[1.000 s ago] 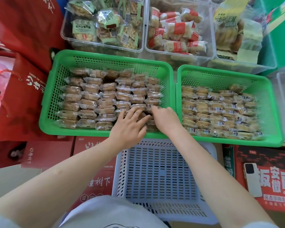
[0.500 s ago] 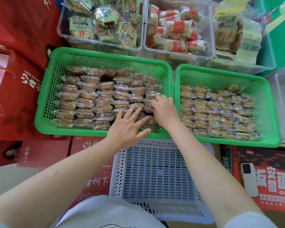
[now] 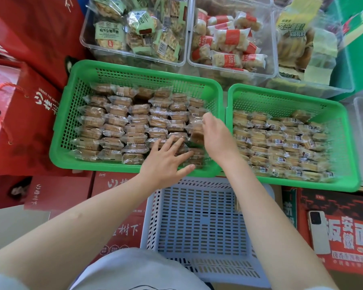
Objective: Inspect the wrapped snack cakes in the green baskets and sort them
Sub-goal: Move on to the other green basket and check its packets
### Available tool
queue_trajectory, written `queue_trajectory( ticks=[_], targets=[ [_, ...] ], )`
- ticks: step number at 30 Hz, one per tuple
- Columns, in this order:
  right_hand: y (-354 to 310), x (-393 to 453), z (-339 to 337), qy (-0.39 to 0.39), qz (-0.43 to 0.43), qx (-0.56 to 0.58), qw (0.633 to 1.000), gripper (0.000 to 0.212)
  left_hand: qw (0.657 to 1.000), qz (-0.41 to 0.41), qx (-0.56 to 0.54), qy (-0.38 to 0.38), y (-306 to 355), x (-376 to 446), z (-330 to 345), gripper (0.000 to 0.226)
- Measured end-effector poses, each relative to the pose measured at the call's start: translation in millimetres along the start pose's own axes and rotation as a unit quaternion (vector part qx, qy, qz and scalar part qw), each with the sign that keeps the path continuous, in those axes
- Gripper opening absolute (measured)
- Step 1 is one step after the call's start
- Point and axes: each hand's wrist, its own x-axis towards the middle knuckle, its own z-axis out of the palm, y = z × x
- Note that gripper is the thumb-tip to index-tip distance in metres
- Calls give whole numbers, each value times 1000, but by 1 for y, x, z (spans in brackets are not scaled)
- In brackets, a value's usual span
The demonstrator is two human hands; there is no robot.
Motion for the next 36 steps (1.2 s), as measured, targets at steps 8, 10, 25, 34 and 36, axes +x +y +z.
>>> queue_trajectory(
  ticks=[8, 10, 25, 34, 36],
  targets=[
    [-20, -71, -51, 247, 193, 271, 910, 4, 999, 21, 0, 31, -2, -3, 2, 65],
    [-28, -89, -43, 236, 267, 334, 872, 3, 995, 27, -58, 75, -1, -11, -1, 66],
    [-114, -158, -36, 122, 223, 584, 771, 26, 507, -80, -858, 5, 25, -155, -76, 32],
    [-130, -175, -33, 262, 97, 224, 934, 13, 487, -172, -856, 16, 27, -177, -67, 41],
    [-126, -177, -31, 304, 56, 125, 943, 12, 484, -177, -857, 22, 25, -179, -64, 43]
  ],
)
